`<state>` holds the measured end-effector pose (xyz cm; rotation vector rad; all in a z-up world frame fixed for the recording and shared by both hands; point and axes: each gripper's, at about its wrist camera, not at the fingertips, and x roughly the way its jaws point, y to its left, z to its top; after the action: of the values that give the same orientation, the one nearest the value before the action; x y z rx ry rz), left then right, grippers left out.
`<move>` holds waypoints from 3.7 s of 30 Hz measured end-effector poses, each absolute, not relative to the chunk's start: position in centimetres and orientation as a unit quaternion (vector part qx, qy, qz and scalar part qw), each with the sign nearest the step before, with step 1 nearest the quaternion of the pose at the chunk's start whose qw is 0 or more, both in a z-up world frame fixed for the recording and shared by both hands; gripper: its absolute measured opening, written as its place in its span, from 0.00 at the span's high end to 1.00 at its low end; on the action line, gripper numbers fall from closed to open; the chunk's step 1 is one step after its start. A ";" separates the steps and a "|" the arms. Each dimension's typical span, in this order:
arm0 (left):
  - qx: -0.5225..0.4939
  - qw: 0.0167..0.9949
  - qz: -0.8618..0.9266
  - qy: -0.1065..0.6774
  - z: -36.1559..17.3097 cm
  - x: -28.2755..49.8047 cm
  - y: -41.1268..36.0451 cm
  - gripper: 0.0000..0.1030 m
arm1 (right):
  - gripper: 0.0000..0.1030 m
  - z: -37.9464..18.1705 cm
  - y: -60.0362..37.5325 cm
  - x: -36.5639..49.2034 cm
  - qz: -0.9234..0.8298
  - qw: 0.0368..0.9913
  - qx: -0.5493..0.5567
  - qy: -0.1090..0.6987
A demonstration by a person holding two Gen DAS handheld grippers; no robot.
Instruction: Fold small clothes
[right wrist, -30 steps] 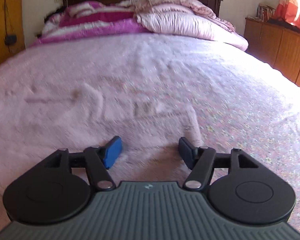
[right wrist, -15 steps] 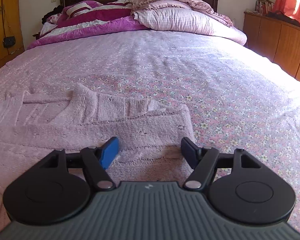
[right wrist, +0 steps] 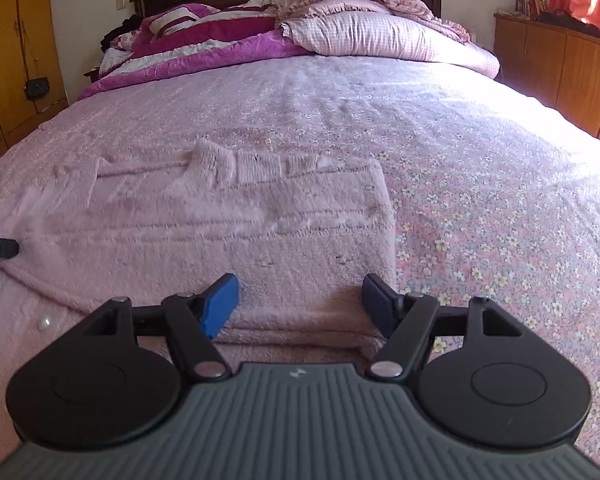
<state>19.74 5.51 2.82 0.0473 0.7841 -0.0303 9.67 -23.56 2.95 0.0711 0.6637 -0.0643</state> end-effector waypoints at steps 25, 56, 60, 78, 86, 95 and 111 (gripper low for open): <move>-0.003 0.920 0.107 0.376 10.4 12.6 18.1 0.37 | 0.15 8.8 -21.4 2.3 0.022 0.941 0.116 0.318; -0.206 0.909 0.160 0.325 1.7 16.1 30.8 0.19 | 0.07 3.5 -19.0 -1.7 -0.030 0.926 0.134 0.351; -0.207 0.912 0.165 0.313 1.5 16.9 31.2 0.19 | 0.06 3.3 -19.1 -1.4 -0.033 0.927 0.137 0.347; -0.105 0.931 0.174 0.303 1.7 19.6 31.5 0.90 | 0.05 3.3 -19.1 -1.1 -0.043 0.929 0.142 0.338; -0.109 0.956 0.134 0.238 5.5 16.1 30.6 0.93 | 0.05 3.2 -19.5 -1.3 -0.044 0.929 0.155 0.332; -0.101 0.979 0.039 0.171 10.5 13.4 24.3 0.93 | 0.05 3.5 -20.0 -1.8 -0.045 0.929 0.169 0.327; -0.104 0.973 -0.073 0.194 9.3 11.9 12.0 0.93 | 0.05 3.6 -21.7 -3.0 -0.046 0.927 0.203 0.312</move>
<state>11.87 11.99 9.33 -0.2101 0.3908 -0.1478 -3.02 -21.66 3.57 0.4165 0.6402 -0.0941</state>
